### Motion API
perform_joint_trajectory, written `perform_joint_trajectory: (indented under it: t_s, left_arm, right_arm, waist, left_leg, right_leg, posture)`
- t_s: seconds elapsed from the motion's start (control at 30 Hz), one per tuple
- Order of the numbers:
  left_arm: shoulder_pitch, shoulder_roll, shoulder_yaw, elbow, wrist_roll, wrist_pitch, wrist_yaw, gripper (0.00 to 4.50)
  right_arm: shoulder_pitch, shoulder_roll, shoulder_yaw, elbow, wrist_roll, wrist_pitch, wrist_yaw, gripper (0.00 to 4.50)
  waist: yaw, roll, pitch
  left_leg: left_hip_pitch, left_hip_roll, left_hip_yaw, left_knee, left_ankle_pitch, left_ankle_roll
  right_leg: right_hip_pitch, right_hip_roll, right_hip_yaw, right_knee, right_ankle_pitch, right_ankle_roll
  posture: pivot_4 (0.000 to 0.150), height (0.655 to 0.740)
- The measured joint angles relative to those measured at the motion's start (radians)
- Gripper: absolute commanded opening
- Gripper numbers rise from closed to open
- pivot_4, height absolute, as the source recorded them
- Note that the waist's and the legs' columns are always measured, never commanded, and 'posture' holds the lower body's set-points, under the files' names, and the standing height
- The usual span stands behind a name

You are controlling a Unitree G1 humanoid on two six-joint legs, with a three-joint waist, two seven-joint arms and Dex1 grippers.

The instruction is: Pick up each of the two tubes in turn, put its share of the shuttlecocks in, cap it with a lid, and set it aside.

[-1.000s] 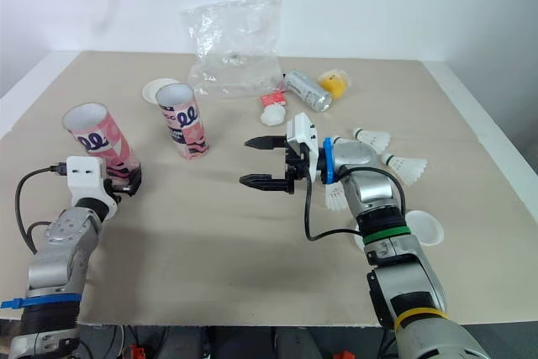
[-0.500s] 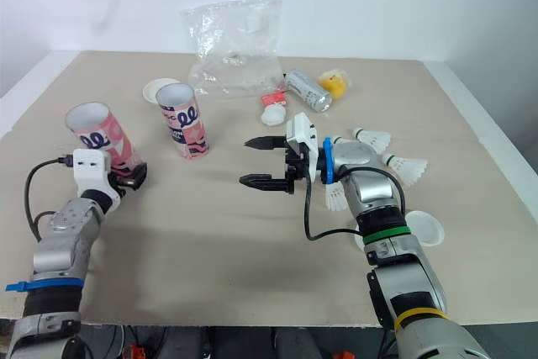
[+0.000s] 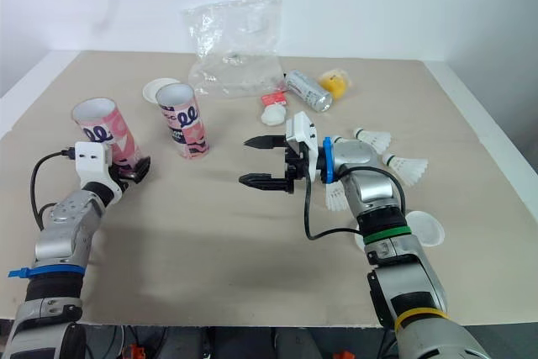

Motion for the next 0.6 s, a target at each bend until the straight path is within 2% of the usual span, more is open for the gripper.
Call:
perform_joint_trajectory:
  t_s: [0.6]
  left_arm:
    - [0.001,0.004,-0.002,0.079,0.003,-0.11,-0.052,4.5]
  right_arm:
    - [0.011,-0.008,0.0,-0.021,-0.002,0.02,0.001,4.41]
  waist:
    - [0.0,0.0,0.0]
  left_leg:
    - [0.0,0.0,0.0,0.0,0.0,0.0]
  right_leg:
    - [0.0,0.0,0.0,0.0,0.0,0.0]
  posture:
    - [0.15,0.74]
